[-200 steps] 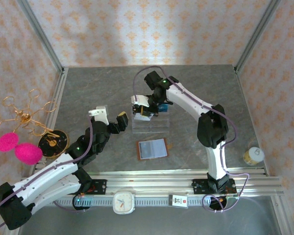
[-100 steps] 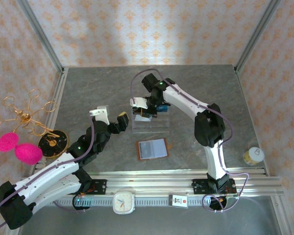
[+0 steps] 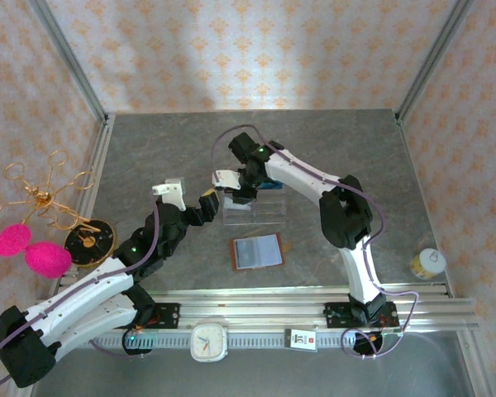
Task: Take the credit cards out of the card holder
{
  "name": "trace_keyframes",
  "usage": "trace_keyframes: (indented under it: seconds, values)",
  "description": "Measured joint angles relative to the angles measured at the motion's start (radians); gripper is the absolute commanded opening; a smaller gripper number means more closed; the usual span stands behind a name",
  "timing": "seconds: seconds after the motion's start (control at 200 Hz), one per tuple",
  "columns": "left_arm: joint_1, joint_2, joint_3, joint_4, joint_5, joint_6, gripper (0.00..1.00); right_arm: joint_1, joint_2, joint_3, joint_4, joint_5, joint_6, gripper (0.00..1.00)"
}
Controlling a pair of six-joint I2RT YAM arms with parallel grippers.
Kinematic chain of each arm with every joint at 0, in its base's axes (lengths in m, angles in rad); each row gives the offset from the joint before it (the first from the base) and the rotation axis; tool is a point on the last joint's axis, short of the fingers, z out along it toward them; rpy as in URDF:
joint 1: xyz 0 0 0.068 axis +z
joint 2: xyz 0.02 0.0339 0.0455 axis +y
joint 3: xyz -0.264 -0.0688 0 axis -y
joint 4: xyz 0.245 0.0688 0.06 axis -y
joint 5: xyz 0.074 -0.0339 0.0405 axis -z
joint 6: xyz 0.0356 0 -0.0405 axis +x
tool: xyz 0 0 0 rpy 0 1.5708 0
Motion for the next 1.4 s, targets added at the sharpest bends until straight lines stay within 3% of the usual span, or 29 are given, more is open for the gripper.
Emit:
trace_keyframes:
  seconds: [0.39,0.656,0.966,1.091,1.397]
  values:
    - [0.0,-0.012,-0.042,0.033,0.054,-0.014,0.99,0.015,-0.044,-0.014,0.096,-0.079,0.168,0.37]
    - [0.0,-0.075,-0.098,0.069,0.09,-0.074,0.99,0.064,-0.341,-0.341,0.442,-0.158,0.483,0.37]
    - [-0.001,-0.118,-0.153,0.084,0.187,-0.162,0.99,0.179,-0.575,-0.748,0.836,0.114,0.909,0.37]
    - [0.005,-0.126,-0.175,0.087,0.198,-0.202,0.99,0.232,-0.691,-0.921,0.945,0.146,1.055,0.37]
    - [0.005,-0.219,-0.257,0.093,0.236,-0.277,0.98,0.268,-0.861,-1.172,1.006,0.246,1.3,0.4]
